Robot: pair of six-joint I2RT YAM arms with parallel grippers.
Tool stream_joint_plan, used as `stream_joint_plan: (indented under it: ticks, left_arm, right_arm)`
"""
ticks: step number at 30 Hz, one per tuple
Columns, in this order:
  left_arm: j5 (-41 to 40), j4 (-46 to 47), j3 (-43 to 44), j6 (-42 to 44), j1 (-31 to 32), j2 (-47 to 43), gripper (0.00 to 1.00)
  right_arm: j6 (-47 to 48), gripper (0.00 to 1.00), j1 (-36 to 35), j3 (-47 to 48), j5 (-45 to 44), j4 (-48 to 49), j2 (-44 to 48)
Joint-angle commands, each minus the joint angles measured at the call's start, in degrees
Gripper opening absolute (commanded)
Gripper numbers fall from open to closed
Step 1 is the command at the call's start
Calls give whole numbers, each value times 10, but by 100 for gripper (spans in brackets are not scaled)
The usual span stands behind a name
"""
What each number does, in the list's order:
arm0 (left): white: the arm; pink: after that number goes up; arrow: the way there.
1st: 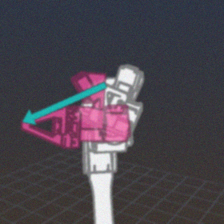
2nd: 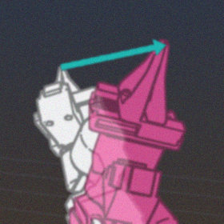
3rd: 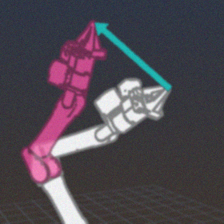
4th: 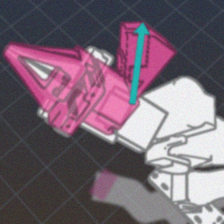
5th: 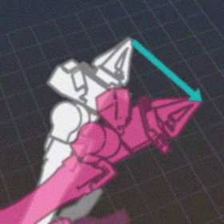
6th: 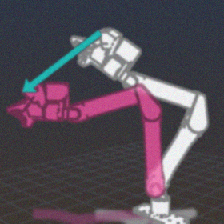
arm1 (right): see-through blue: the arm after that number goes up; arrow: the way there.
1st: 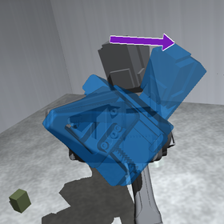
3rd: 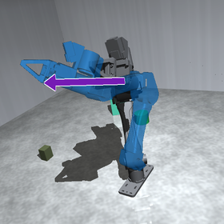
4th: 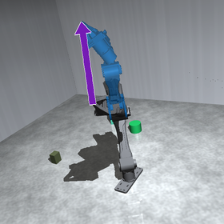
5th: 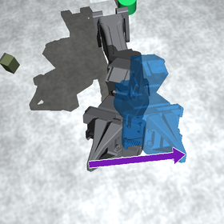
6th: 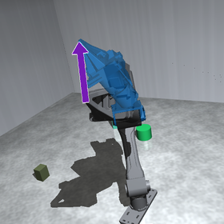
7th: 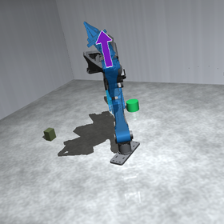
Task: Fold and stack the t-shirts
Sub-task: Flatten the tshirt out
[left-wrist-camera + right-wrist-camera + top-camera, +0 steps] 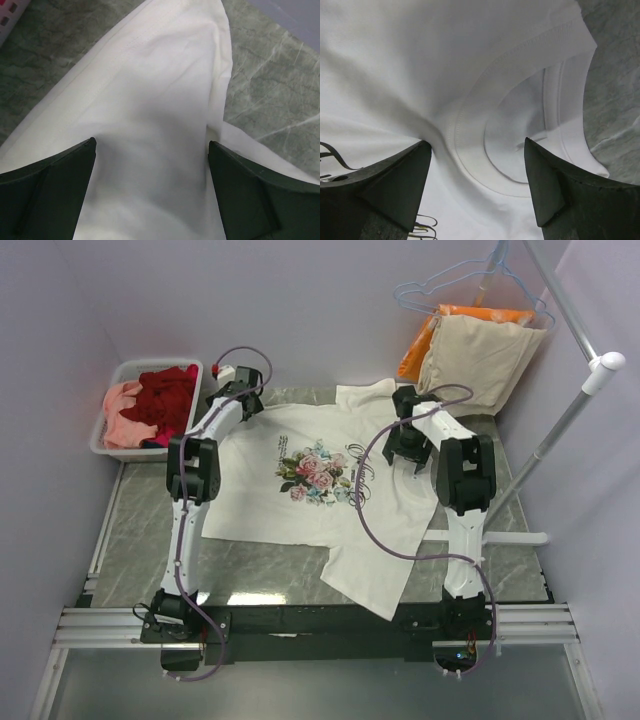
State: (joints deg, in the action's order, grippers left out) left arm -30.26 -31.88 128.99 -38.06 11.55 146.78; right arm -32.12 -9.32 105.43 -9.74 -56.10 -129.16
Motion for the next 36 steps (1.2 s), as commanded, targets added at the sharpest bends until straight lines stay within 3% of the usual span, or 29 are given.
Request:
stream_joint_plan:
  ticks: [1,6,10,13,21,29,36]
  left_arm:
    - [10,45,-29,30,-1,-105,99]
    - [-7,60,-43,62,4,-174,99]
    - [-23,5,-27,60,4,-205,99]
    - [-15,-32,-70,49,5,-246,100]
    - [16,-149,-271,-33,22,-355,99]
    - [5,-187,-513,-154,38,-496,95]
    - [13,-210,-599,-203,38,-544,94]
  right_arm:
    - [-14,80,1,-6,-53,-1,31]
    - [-26,80,1,-48,-61,36,107]
    - [-34,80,1,-67,-54,49,158]
    - [-34,80,-3,-94,-35,60,190]
    - [-33,80,-26,-170,-21,77,225]
    - [-27,80,-46,-203,-17,89,226]
    - [-23,80,-62,-176,-7,79,201]
